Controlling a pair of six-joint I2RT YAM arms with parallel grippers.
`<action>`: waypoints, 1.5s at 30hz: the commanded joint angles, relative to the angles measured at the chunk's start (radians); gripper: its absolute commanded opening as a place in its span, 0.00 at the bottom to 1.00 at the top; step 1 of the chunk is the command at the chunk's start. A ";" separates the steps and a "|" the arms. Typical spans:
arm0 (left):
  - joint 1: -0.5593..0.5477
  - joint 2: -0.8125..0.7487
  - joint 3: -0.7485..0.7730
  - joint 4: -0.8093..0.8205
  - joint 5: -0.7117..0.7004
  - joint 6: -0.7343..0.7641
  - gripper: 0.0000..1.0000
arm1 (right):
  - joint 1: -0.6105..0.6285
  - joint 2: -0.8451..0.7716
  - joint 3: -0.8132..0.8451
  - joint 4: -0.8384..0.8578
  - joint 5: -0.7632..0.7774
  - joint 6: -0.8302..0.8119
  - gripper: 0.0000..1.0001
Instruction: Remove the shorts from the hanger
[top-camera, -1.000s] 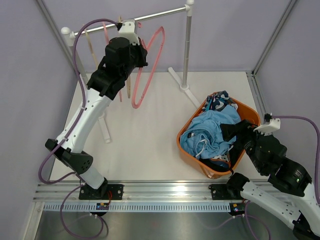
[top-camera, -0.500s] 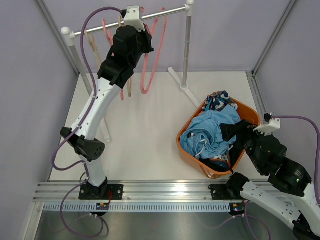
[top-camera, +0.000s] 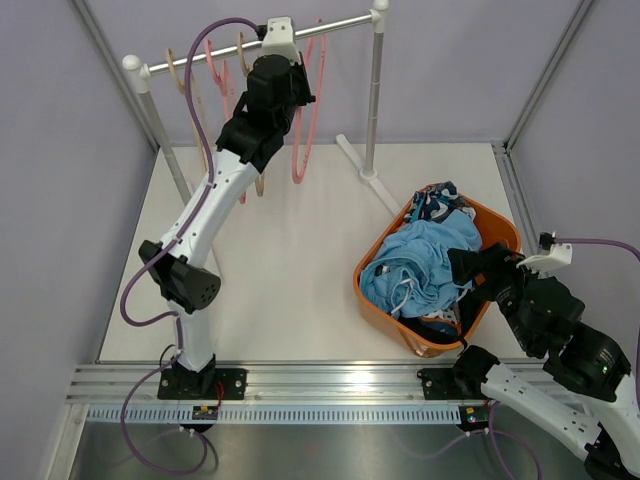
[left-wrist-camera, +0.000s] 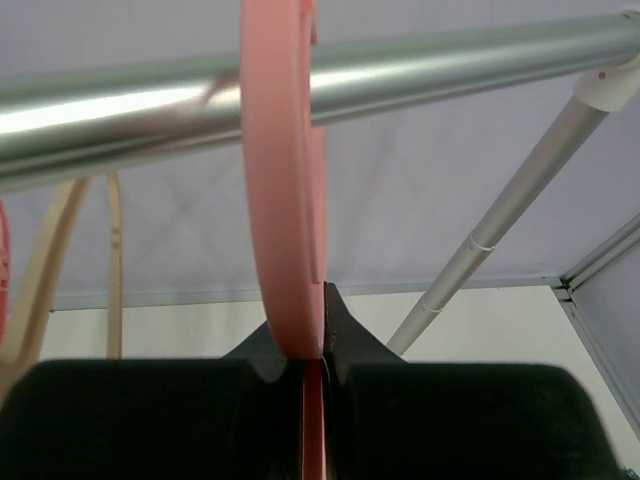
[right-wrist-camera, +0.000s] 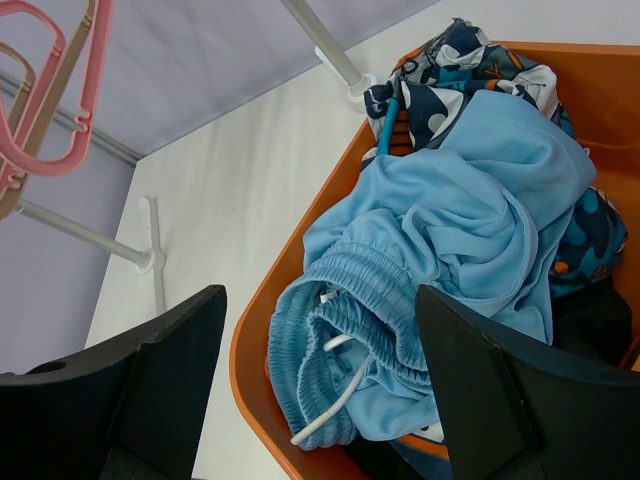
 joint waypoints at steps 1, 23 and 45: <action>0.013 -0.006 0.044 0.115 -0.066 0.020 0.00 | -0.002 -0.012 0.007 -0.009 0.040 -0.016 0.85; 0.068 0.043 0.043 0.104 -0.054 -0.014 0.01 | -0.002 -0.024 0.000 -0.023 0.049 -0.020 0.87; 0.056 -0.118 -0.117 0.146 0.012 0.014 0.36 | -0.002 -0.026 0.000 -0.026 0.048 -0.022 0.90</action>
